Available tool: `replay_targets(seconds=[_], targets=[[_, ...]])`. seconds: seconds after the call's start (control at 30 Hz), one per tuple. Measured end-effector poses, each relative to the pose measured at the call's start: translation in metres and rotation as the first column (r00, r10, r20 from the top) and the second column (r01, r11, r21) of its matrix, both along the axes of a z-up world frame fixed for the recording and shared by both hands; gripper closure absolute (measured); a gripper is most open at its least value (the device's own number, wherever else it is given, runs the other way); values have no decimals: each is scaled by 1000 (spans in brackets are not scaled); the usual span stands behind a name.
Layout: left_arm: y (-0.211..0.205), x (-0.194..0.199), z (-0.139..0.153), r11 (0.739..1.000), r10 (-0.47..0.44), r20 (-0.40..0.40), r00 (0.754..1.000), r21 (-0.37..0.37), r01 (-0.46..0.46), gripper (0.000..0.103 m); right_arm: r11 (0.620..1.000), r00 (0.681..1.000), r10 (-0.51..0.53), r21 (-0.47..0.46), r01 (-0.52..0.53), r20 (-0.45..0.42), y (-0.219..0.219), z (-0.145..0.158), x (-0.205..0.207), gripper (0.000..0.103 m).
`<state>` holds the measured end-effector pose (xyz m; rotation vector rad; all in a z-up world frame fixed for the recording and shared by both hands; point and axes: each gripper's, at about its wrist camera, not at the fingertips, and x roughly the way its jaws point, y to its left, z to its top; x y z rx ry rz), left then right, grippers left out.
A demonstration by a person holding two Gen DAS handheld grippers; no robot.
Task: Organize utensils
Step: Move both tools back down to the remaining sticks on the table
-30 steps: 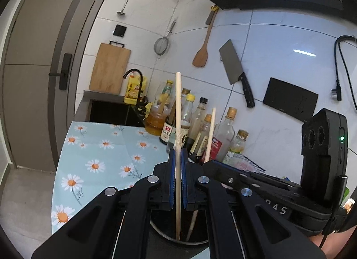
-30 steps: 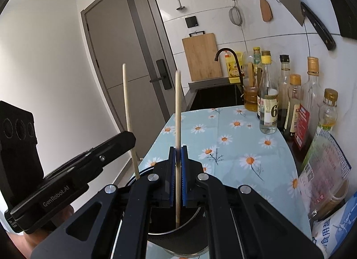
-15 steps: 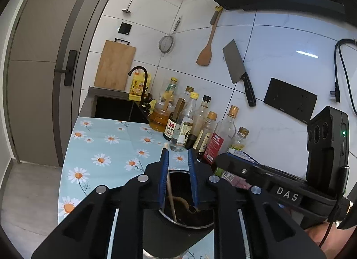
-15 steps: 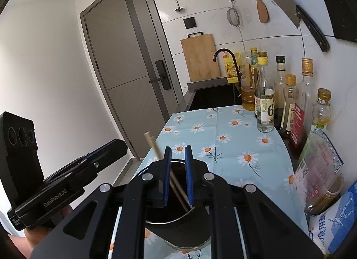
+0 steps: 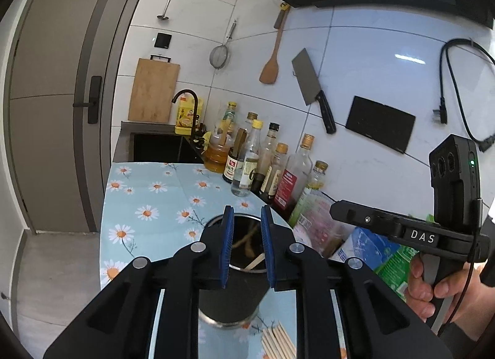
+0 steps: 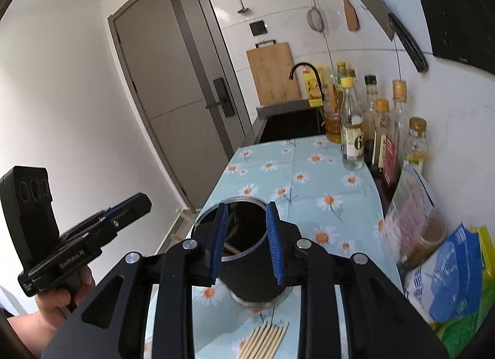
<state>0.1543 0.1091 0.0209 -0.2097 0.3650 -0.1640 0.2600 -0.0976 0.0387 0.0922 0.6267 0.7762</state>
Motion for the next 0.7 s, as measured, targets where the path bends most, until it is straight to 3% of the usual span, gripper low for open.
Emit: replay_targets(seconds=[0.1,0.2,0.4,0.7], targets=[[-6,-9,-2,1000,-25,-21,999,5,25,81,999,1000,11,-38,-13,-29,-6,-5,-7,74],[-11,-15,-7,999,-54,-52,997,-6,54,81,997,986,15,-70,-27,-164,-11,-18,-5,61],[-16,-23,-29,998,-59,-143,988,-16,57,81,993,962,32,-103,-62,-269,-15,-38,-13,60],[-16,-30,-70,998,-53,-308,950,-60,36,81,984,859,-28,-165,-66,-511,-15,-97,-9,62]])
